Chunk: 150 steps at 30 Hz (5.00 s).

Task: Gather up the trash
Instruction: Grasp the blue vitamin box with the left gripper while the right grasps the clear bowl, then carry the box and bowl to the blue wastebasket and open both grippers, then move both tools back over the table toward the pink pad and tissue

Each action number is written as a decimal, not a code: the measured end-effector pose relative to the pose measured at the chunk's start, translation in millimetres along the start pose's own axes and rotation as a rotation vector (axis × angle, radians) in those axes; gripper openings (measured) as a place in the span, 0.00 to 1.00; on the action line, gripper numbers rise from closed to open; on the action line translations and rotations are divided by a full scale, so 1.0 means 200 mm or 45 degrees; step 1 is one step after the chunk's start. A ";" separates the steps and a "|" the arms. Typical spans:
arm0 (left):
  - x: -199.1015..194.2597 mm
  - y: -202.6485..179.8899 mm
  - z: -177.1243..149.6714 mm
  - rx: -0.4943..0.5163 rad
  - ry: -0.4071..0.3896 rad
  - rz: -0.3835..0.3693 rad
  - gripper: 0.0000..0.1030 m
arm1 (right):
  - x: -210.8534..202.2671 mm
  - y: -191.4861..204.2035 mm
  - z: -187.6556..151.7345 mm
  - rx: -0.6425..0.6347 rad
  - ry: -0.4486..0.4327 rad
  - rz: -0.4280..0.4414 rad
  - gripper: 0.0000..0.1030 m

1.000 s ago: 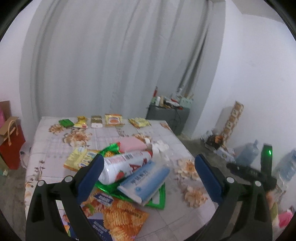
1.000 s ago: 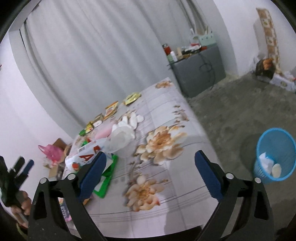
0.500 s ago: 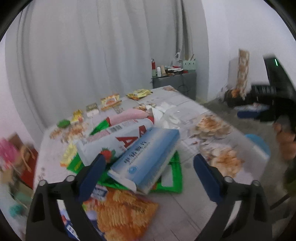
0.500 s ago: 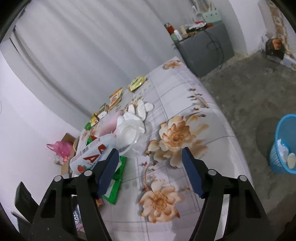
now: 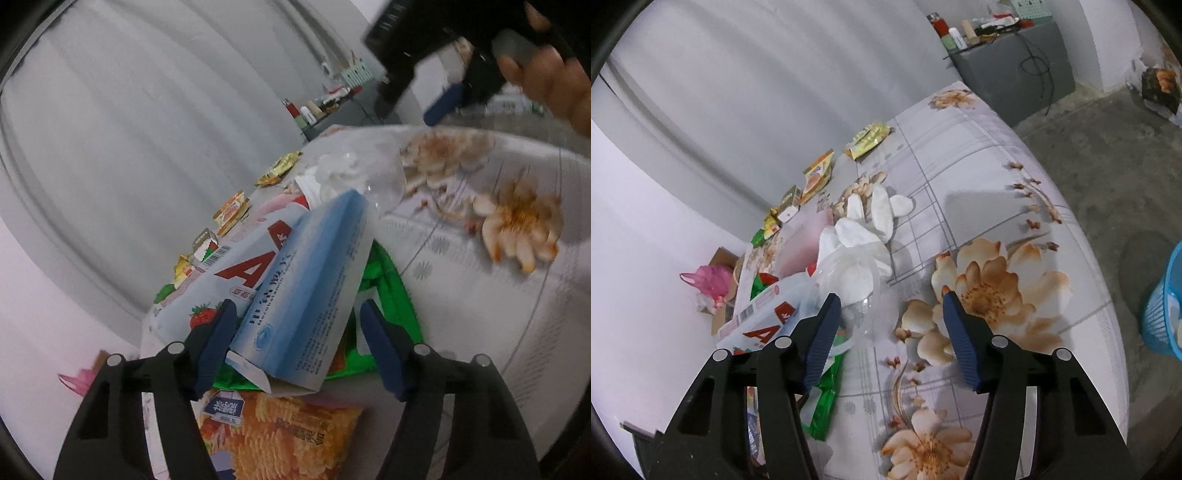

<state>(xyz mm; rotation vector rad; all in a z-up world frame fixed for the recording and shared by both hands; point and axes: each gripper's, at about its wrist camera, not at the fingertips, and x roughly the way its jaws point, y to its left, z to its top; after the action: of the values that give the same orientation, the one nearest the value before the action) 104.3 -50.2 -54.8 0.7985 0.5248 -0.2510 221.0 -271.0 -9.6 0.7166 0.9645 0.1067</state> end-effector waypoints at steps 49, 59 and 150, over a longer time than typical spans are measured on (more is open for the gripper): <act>-0.35 -0.11 0.12 0.036 -0.229 0.133 0.28 | -0.21 -0.21 -0.10 0.222 -0.091 0.067 0.04; -0.52 -0.02 0.17 0.019 -0.366 0.160 0.28 | -0.32 -0.25 -0.17 0.279 -0.170 0.079 0.04; -0.05 -1.25 1.63 -0.348 -0.033 -1.378 0.71 | -0.95 -1.63 -0.61 0.937 -0.580 -0.602 0.54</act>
<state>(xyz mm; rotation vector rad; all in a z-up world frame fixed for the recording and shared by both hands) 108.2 -458.3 -13.8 0.1759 0.9118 -1.1557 -58.2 -533.4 -113.6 1.0975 0.6941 -0.8334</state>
